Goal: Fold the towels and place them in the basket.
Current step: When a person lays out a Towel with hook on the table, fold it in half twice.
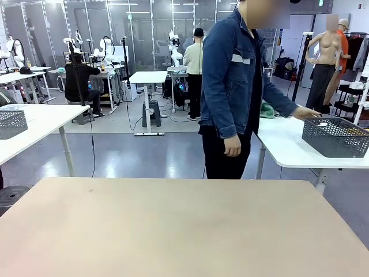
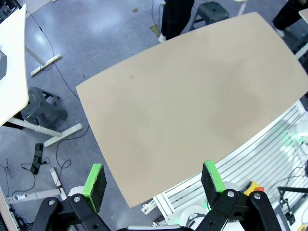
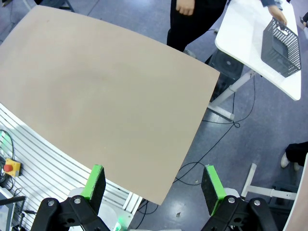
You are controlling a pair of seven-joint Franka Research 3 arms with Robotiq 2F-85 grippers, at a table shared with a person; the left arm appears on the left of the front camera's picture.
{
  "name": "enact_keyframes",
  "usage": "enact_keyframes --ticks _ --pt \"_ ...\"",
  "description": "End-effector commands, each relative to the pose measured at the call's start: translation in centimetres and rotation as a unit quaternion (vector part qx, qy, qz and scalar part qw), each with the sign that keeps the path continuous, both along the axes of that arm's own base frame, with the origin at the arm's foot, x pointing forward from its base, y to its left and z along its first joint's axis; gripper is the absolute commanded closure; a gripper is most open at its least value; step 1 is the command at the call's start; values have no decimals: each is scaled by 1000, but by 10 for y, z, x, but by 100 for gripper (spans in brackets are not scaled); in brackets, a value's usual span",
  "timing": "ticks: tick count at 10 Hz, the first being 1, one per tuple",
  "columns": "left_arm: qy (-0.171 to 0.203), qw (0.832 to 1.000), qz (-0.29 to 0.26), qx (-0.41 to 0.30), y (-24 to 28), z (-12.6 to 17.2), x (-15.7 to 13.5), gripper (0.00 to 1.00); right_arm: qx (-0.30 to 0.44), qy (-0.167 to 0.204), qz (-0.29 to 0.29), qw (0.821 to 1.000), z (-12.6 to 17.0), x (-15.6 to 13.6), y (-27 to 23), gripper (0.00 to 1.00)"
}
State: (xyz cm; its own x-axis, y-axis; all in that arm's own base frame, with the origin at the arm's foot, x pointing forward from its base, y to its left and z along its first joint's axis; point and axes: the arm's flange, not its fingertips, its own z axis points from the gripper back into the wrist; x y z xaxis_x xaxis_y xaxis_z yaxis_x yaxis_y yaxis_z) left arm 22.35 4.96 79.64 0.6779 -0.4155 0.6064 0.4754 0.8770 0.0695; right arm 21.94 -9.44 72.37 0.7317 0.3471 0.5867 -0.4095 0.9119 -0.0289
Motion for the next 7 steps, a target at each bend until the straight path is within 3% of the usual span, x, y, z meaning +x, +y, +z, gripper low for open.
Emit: enact_keyframes --ticks 1,7 --pt "-1 1000 -3 0 -1 0 1 0 0 -1 0 1000 1 -1 0 0" --pt "-1 1000 -3 0 -1 0 1 0 0 -1 0 1000 1 -1 0 0"
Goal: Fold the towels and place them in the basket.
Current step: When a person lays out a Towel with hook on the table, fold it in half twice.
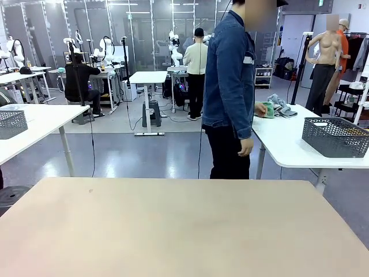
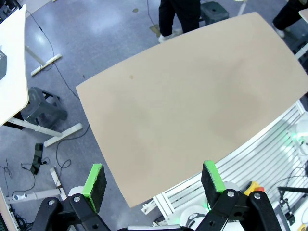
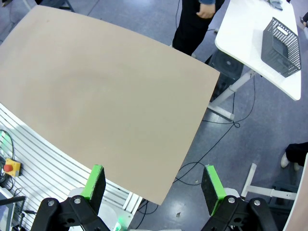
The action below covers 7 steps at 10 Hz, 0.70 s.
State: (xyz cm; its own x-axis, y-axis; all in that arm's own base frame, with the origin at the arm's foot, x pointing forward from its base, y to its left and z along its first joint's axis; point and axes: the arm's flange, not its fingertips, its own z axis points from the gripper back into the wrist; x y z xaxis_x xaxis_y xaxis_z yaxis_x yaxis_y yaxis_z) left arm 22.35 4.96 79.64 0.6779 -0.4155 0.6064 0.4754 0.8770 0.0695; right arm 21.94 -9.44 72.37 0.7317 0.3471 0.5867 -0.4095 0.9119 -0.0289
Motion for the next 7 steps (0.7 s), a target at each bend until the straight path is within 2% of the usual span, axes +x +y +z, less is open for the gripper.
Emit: enact_keyframes --ticks 1,7 --pt "-1 1000 -3 0 -1 0 1 0 0 -1 0 1000 1 -1 0 0" --pt "-1 1000 -3 0 -1 0 1 0 0 -1 0 1000 1 -1 0 0"
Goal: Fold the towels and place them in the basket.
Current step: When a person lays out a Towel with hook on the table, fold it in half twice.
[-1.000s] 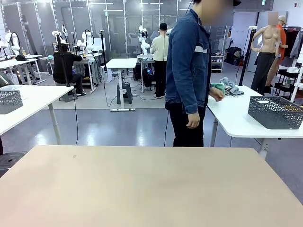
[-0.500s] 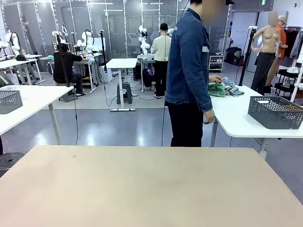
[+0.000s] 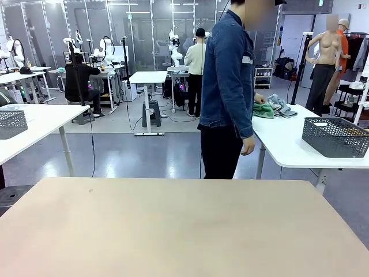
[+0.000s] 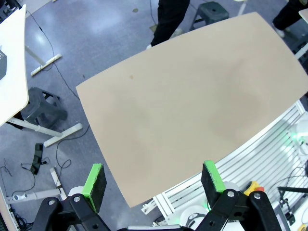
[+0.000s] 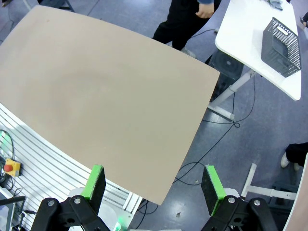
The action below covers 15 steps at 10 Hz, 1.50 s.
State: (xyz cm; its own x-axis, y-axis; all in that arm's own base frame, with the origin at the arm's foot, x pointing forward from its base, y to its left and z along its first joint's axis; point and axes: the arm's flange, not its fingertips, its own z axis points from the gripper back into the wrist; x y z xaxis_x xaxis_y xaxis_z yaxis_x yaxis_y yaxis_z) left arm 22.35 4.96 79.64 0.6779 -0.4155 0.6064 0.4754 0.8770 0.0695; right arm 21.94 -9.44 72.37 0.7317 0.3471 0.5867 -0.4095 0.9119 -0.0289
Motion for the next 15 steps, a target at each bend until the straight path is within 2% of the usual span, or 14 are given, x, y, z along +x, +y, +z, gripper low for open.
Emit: enact_keyframes --ticks 1,15 --pt "-1 1000 -3 0 -1 0 1 0 0 -1 0 1000 1 -1 0 0" --pt "-1 1000 -3 0 -1 0 1 0 0 -1 0 1000 1 -1 0 0"
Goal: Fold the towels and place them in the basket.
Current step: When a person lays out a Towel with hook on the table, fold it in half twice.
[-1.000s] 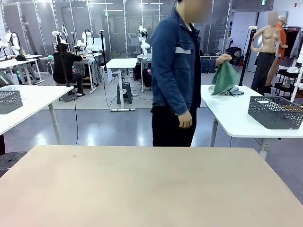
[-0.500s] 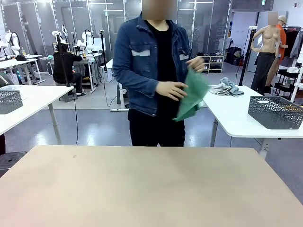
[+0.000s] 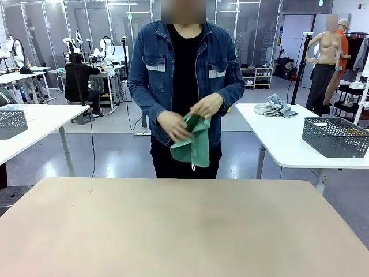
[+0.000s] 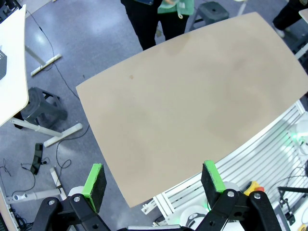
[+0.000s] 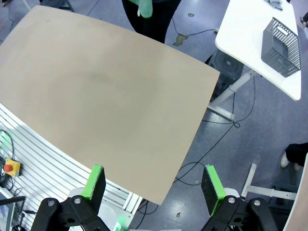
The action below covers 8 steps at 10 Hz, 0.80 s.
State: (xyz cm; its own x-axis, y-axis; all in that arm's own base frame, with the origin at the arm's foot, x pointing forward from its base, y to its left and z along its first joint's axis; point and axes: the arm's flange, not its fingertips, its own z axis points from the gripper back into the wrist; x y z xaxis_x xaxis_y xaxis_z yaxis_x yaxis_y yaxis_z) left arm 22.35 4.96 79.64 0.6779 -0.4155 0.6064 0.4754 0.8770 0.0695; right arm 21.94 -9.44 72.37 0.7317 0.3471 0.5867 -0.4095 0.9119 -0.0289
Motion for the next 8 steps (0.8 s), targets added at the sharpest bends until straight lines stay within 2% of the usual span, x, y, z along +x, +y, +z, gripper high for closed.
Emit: enact_keyframes --ticks 1,8 --pt "-1 1000 -3 0 -1 0 1 0 0 -1 0 1000 1 -1 0 0" --pt "-1 1000 -3 0 -1 0 1 0 0 -1 0 1000 1 -1 0 0"
